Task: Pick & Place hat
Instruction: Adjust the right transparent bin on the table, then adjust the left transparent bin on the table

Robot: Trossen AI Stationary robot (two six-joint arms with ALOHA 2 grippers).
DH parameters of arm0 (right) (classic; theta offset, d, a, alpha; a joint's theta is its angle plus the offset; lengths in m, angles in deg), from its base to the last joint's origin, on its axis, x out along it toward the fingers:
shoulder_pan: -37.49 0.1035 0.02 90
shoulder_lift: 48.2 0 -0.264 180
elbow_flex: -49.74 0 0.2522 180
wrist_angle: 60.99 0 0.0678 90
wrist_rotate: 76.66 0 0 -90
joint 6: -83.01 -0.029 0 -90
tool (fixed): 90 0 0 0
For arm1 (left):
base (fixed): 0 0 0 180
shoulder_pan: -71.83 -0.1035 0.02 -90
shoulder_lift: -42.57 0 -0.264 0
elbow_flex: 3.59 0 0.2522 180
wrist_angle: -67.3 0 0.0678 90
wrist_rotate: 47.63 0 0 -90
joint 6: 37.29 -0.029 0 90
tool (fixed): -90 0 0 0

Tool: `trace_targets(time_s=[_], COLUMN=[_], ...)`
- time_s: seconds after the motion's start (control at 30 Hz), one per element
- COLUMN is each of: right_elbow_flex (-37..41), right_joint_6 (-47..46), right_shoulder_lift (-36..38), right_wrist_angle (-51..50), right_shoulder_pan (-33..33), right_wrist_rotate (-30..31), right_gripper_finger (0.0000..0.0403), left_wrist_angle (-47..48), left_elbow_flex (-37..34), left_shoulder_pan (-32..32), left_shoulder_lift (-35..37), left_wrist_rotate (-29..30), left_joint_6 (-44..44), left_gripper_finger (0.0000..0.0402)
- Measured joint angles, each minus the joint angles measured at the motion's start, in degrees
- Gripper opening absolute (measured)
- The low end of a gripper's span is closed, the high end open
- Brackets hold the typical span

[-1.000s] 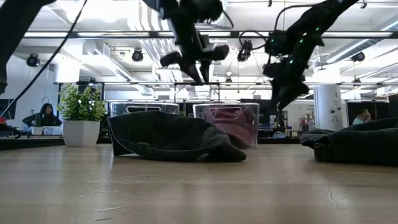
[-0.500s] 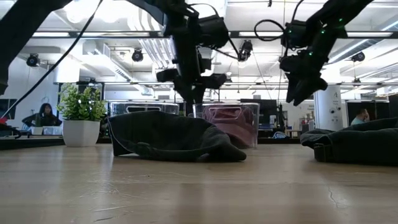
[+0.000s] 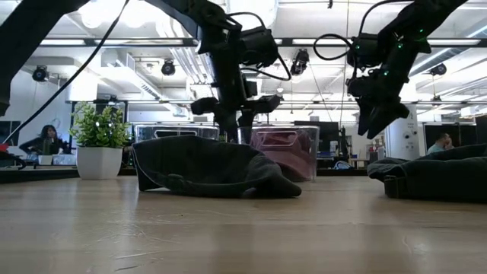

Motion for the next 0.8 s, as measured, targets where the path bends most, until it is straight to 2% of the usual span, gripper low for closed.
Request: trace_targets(time_s=[0.23,0.37,0.63,0.8], right_elbow_flex=[-0.1,-0.1,-0.2,-0.2], right_joint_6=[-0.2,-0.2,0.8,2.5], right_shoulder_lift=[0.0,0.0,0.9,1.9], right_wrist_angle=[0.1,0.1,0.0,0.0], right_shoulder_pan=[0.0,0.0,0.0,0.9], right_wrist_rotate=[-0.2,-1.4,-3.4,-9.1], right_gripper_finger=[0.0205,0.0205,0.0205,0.0205], left_wrist_angle=[-6.8,-7.4,13.8,20.9], left_elbow_flex=[-0.2,0.8,10.7,13.9], left_shoulder_pan=[0.1,0.1,3.0,9.3], left_shoulder_lift=[0.0,0.0,2.5,3.8], left_wrist_rotate=[-1.8,-2.8,-2.7,-12.2], left_joint_6=[0.4,-0.4,-5.5,-16.4], left_gripper_finger=[0.0097,0.0097,0.0097,0.0097])
